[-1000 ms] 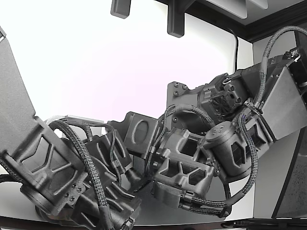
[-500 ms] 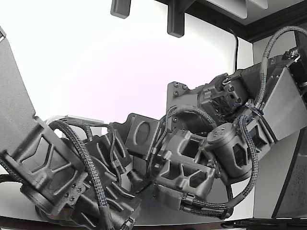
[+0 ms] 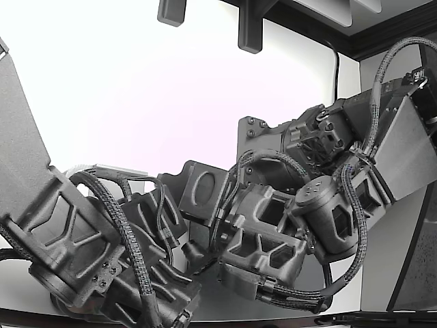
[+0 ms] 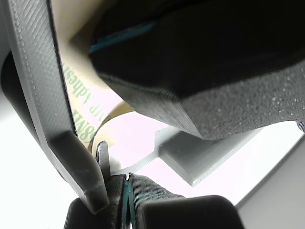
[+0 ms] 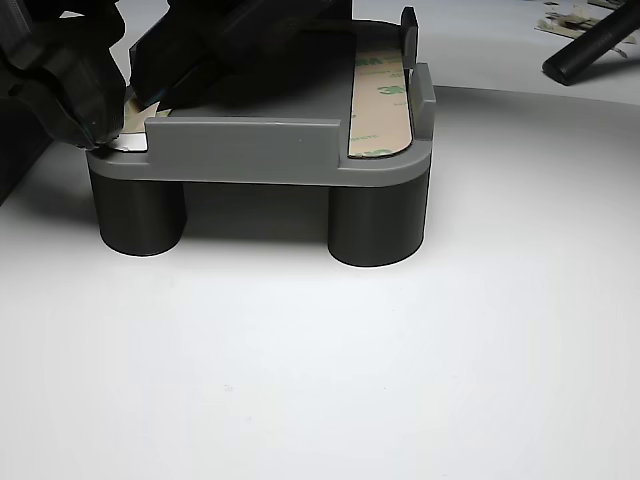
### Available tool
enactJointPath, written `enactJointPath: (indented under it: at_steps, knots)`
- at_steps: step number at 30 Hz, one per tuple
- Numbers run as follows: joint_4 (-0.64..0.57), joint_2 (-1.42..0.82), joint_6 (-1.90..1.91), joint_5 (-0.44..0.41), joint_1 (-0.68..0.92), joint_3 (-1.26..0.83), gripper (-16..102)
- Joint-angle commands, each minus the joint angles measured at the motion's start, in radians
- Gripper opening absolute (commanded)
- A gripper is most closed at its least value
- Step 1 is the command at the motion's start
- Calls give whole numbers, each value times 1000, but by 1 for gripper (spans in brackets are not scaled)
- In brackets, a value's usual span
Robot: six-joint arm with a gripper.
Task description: Peel off protective film from adhesive tape.
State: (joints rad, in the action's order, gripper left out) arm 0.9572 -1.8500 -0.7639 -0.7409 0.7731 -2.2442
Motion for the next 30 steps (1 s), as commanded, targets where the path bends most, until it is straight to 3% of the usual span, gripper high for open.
enactJointPath:
  at_steps: [1,22,30]
  knots:
    - [8,-18,0,9,-6,21,-11]
    - [0,-104,-40,-23,-11,-6,-11]
    - [-20,-259,-98,-14,-54,-84,-11]
